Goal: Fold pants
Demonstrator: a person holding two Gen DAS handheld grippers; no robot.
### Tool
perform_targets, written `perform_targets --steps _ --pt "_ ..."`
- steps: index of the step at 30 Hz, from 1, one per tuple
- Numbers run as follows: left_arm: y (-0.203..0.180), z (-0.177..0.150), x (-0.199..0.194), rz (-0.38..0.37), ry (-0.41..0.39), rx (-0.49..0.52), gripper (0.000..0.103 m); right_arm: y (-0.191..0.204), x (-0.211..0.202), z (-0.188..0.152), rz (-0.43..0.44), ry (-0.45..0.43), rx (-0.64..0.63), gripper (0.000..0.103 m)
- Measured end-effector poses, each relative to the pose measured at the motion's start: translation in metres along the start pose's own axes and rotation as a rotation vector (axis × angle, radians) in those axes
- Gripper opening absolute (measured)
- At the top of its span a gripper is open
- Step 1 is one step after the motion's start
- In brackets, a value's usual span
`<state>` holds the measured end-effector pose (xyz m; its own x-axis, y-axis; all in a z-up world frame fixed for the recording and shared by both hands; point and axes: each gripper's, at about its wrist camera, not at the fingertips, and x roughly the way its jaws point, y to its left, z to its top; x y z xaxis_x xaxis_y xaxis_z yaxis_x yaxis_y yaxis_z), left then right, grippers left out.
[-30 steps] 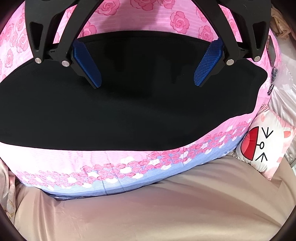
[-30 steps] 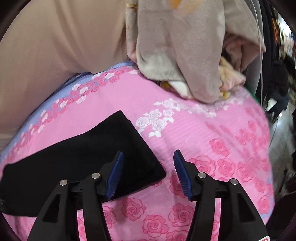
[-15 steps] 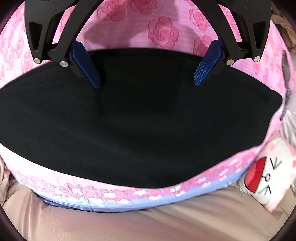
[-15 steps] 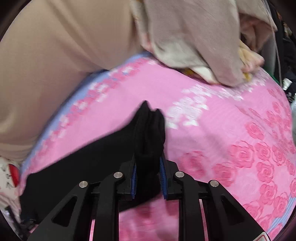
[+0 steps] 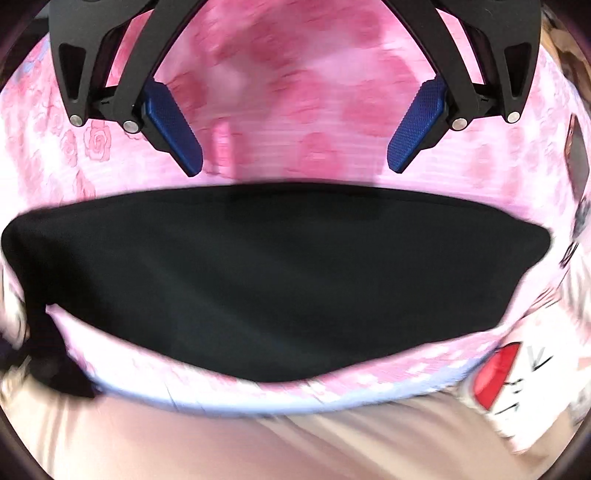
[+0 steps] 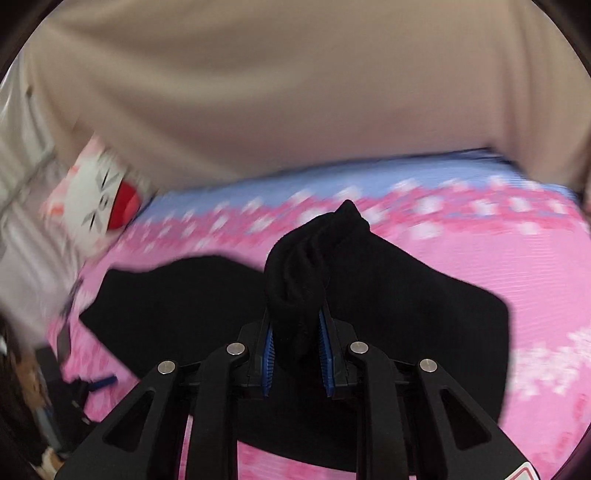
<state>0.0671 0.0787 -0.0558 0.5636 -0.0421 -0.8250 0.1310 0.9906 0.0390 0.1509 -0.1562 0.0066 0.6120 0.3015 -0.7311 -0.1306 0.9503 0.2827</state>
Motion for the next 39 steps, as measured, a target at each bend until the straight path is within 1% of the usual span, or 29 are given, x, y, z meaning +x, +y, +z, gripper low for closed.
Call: perform_targets --steps 2,3,4,5,6,7,8,9,11,13,15,17,19,21,23,25,26,27,29,31,32,33,34,35,37,38,39 --pt "0.023 0.004 -0.016 0.042 -0.062 -0.036 0.098 0.026 0.038 -0.014 0.022 0.076 -0.048 0.019" --pt "0.032 0.006 -0.022 0.075 -0.084 -0.048 0.098 0.04 0.06 -0.025 0.003 0.12 -0.078 0.021" --pt "0.043 0.008 -0.026 0.113 -0.108 -0.063 0.098 0.05 0.073 -0.033 -0.04 0.128 -0.112 0.021" --pt "0.051 0.01 -0.028 0.14 -0.121 -0.075 0.098 0.058 0.073 -0.038 -0.065 0.092 -0.147 0.026" --pt "0.059 0.012 -0.028 0.161 -0.126 -0.089 0.098 0.065 0.071 -0.04 -0.088 0.074 -0.191 0.031" --pt "0.064 0.013 -0.027 0.166 -0.126 -0.099 0.098 0.07 0.07 -0.04 -0.095 0.08 -0.207 0.034" --pt "0.069 0.013 -0.026 0.162 -0.123 -0.111 0.098 0.072 0.064 -0.04 -0.087 0.08 -0.207 0.039" --pt "0.07 0.015 -0.023 0.155 -0.12 -0.121 0.098 0.071 0.053 -0.038 -0.056 0.069 -0.188 0.04" --pt "0.077 0.015 -0.02 0.144 -0.117 -0.139 0.098 0.059 0.026 -0.04 -0.034 0.032 -0.143 0.039" --pt "0.083 0.016 -0.015 0.146 -0.11 -0.155 0.098 0.042 0.002 -0.04 -0.036 -0.001 -0.086 0.039" --pt "0.089 0.019 -0.008 0.152 -0.099 -0.167 0.098 0.031 -0.01 -0.04 -0.045 0.002 -0.05 0.039" --pt "0.095 0.018 -0.007 0.146 -0.102 -0.179 0.098 0.033 -0.011 -0.041 -0.038 0.017 -0.048 0.039" --pt "0.1 0.02 -0.005 0.145 -0.104 -0.184 0.098 0.051 -0.002 -0.042 -0.026 0.03 -0.084 0.035" --pt "0.103 0.024 -0.003 0.148 -0.108 -0.18 0.098 0.069 0.013 -0.041 -0.011 0.04 -0.119 0.033" --pt "0.101 0.029 -0.006 0.158 -0.116 -0.168 0.098 0.081 0.036 -0.043 0.008 0.057 -0.128 0.028" --pt "0.098 0.032 -0.01 0.173 -0.128 -0.152 0.098 0.089 0.066 -0.045 0.013 0.099 -0.106 0.03" --pt "0.097 0.032 -0.011 0.185 -0.132 -0.145 0.098 0.095 0.073 -0.047 0.011 0.094 -0.117 0.033" --pt "0.098 0.033 -0.012 0.195 -0.134 -0.142 0.098 0.107 0.074 -0.049 0.011 0.098 -0.154 0.033" --pt "0.101 0.03 -0.013 0.215 -0.133 -0.148 0.098 0.127 0.08 -0.054 0.083 0.172 -0.198 0.032" --pt "0.109 0.027 -0.01 0.226 -0.117 -0.173 0.098 0.144 0.071 -0.061 0.036 0.151 -0.282 0.031" --pt "0.115 0.025 -0.008 0.23 -0.106 -0.189 0.098 0.144 0.063 -0.061 0.027 0.132 -0.294 0.029" --pt "0.121 0.023 -0.006 0.233 -0.094 -0.209 0.098 0.134 0.044 -0.057 0.035 0.088 -0.264 0.029" --pt "0.13 0.02 -0.006 0.238 -0.079 -0.237 0.098 0.124 0.032 -0.054 0.036 0.063 -0.241 0.029" --pt "0.136 0.017 -0.006 0.242 -0.075 -0.251 0.098 0.104 0.011 -0.048 0.011 0.021 -0.203 0.029" --pt "0.149 0.01 -0.008 0.262 -0.072 -0.272 0.098 0.063 -0.019 -0.042 -0.066 -0.036 -0.136 0.035" --pt "0.156 0.006 -0.007 0.283 -0.069 -0.281 0.098 0.04 -0.032 -0.041 -0.12 -0.06 -0.095 0.042" --pt "0.162 0.004 -0.007 0.298 -0.066 -0.288 0.098 0.008 -0.047 -0.042 -0.197 -0.082 -0.038 0.047"
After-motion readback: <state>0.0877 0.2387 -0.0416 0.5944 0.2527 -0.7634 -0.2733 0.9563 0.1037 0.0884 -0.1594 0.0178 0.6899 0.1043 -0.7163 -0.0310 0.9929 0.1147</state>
